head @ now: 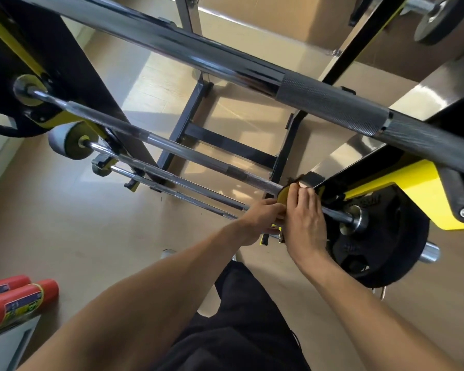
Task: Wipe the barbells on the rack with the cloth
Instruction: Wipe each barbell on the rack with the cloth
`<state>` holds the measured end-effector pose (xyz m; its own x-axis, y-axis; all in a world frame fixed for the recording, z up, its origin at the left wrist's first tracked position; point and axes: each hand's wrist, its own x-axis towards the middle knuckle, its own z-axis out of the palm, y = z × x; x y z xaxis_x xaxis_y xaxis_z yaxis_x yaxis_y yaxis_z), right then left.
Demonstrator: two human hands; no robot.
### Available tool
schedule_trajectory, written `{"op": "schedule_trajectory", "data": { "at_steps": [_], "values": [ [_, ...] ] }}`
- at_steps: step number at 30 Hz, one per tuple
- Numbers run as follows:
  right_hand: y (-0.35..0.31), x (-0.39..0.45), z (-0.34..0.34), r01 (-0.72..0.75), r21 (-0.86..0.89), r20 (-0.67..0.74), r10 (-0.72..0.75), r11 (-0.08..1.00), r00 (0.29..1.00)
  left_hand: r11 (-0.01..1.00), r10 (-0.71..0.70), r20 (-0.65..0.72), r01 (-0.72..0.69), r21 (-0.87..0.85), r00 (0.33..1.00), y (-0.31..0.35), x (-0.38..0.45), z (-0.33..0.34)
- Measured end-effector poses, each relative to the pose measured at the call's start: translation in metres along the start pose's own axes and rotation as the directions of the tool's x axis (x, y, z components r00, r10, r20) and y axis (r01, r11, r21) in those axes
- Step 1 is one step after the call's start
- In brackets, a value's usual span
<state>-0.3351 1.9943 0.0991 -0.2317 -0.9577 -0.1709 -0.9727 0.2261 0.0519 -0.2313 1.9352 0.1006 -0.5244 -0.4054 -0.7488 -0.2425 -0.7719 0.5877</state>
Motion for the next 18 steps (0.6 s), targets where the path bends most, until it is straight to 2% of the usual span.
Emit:
{"op": "schedule_trajectory", "data": {
  "at_steps": [4, 6, 9, 12, 13, 14, 15, 17, 18],
  "values": [
    [-0.013, -0.02, -0.002, 0.036, 0.266, -0.083, -0.014, 0.963, 0.996, 0.977, 0.059, 0.042, -0.049, -0.207, 0.997, -0.012, -0.009, -0.004],
    [-0.028, -0.03, -0.001, 0.04, 0.425, -0.047, -0.023, 0.904, 0.999, 0.959, 0.043, 0.006, -0.039, -0.279, 0.999, -0.021, -0.015, -0.013],
    [-0.051, -0.043, 0.008, -0.061, 0.624, 0.163, -0.053, 0.779, 0.985, 0.969, -0.023, -0.055, 0.009, -0.248, 0.998, -0.045, -0.023, -0.034],
    [-0.063, -0.043, 0.024, -0.258, 0.757, 0.406, -0.122, 0.6, 0.906, 0.99, -0.08, -0.105, 0.067, -0.123, 0.991, -0.07, -0.028, -0.062],
    [-0.066, -0.043, 0.029, -0.37, 0.782, 0.489, -0.127, 0.501, 0.863, 0.993, -0.092, -0.125, 0.081, -0.084, 0.988, -0.077, -0.03, -0.071],
    [-0.07, -0.042, 0.035, -0.502, 0.791, 0.573, -0.135, 0.349, 0.808, 0.994, -0.099, -0.141, 0.093, -0.048, 0.985, -0.085, -0.03, -0.081],
    [-0.073, -0.041, 0.042, -0.634, 0.759, 0.651, -0.163, 0.148, 0.742, 0.994, -0.106, -0.147, 0.103, -0.027, 0.983, -0.094, -0.03, -0.091],
    [-0.081, -0.043, 0.063, -0.787, 0.58, 0.728, -0.299, -0.211, 0.617, 0.995, -0.1, -0.138, 0.1, -0.002, 0.985, -0.111, -0.027, -0.109],
    [-0.086, -0.043, 0.075, -0.81, 0.503, 0.728, -0.356, -0.302, 0.585, 0.996, -0.084, -0.128, 0.089, 0.028, 0.988, -0.118, -0.023, -0.118]
  ]
}}
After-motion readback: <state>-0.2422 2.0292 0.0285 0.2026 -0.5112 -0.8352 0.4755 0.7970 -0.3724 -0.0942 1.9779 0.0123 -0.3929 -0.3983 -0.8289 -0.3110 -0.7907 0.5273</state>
